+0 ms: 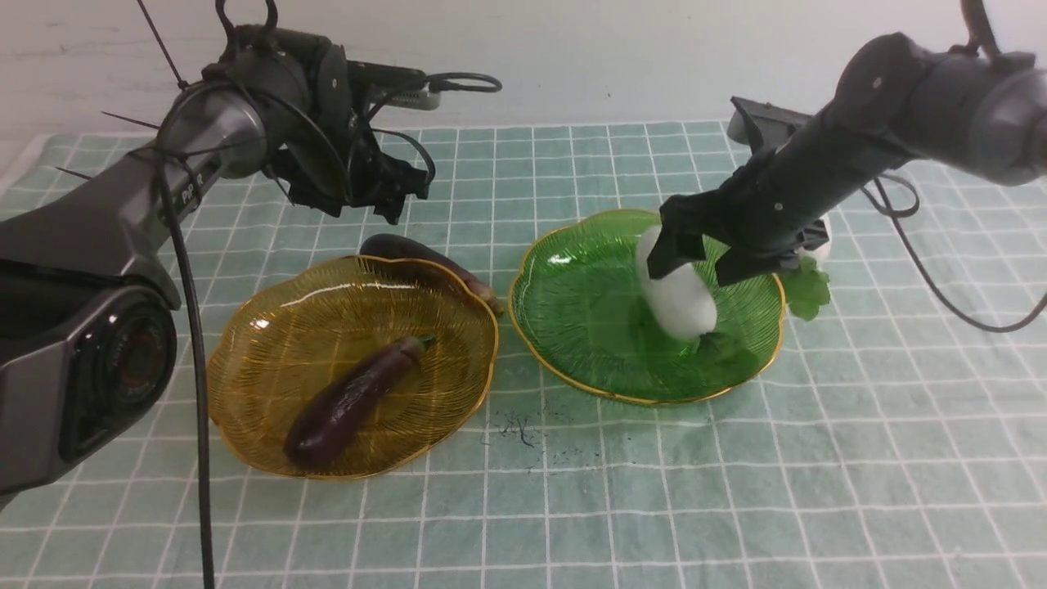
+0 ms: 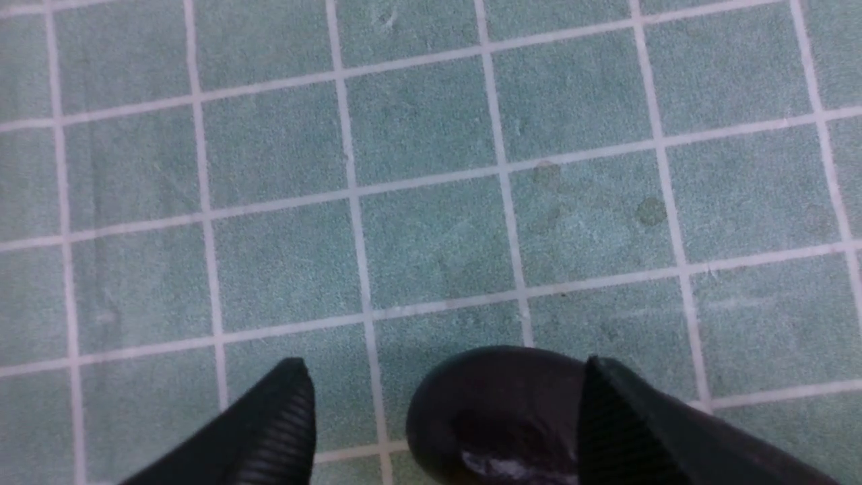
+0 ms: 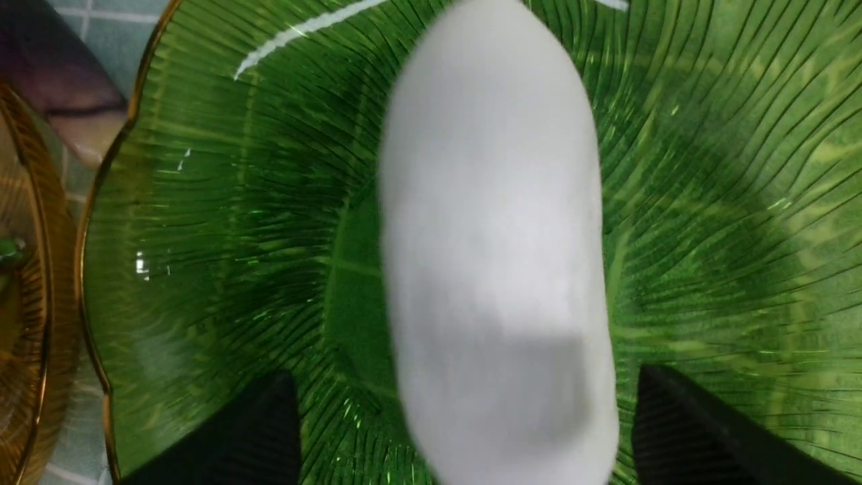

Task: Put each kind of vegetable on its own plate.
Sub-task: Use the right arm to grab a radish and put it into the right plate

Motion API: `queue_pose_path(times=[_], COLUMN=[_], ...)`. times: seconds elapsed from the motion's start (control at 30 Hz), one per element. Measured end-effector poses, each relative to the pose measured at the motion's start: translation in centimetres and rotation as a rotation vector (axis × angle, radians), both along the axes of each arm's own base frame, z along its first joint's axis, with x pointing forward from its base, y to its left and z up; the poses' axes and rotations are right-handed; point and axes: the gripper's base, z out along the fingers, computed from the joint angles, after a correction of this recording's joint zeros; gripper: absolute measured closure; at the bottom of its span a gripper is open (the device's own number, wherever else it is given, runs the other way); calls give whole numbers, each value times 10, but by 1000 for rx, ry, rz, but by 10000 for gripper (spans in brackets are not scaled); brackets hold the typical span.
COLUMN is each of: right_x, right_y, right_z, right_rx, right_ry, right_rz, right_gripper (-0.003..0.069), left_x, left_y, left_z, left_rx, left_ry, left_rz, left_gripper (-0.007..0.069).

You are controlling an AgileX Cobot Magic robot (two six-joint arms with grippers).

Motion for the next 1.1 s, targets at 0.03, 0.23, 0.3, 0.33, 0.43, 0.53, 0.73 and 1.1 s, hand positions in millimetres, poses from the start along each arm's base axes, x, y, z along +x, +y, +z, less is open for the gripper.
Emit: queue_pose_path(times=[0.03,0.23,0.3,0.33,0.43,0.53,0.73,1.1], right_x=[0,-6,-8,-9,-12,-14,-15,-8], right_y=[0,-1,-3,-4,-6,-8,-10,-35], right_z=[0,13,22,26,36,43,44,55], right_rx=[0,-7,-21,-27,-46,-60,-81,-111], right_ry=[6,-1,-24,-33,-58,-73,-74,-86], right_rz=[2,17,23,24,28,21,26,-70], right_gripper=[-2,-31,-32,-32,-32,-32,-32,-26], left_x=[0,1,2,3,2,2,4,3], left_y=[-1,-5,-6,-6,-8,-9,-18,-32], left_z=[-1,-15,-18,-18,-19,-20,-23,28], left_rx=[-2,-2,-8,-10,-20,-38,-109,-225], left_ry=[2,29,30,30,32,37,22,-7], left_rz=[-2,-7,-7,-7,-7,-6,-6,-94], left_gripper=[155,155,155,155,152,149,149,169])
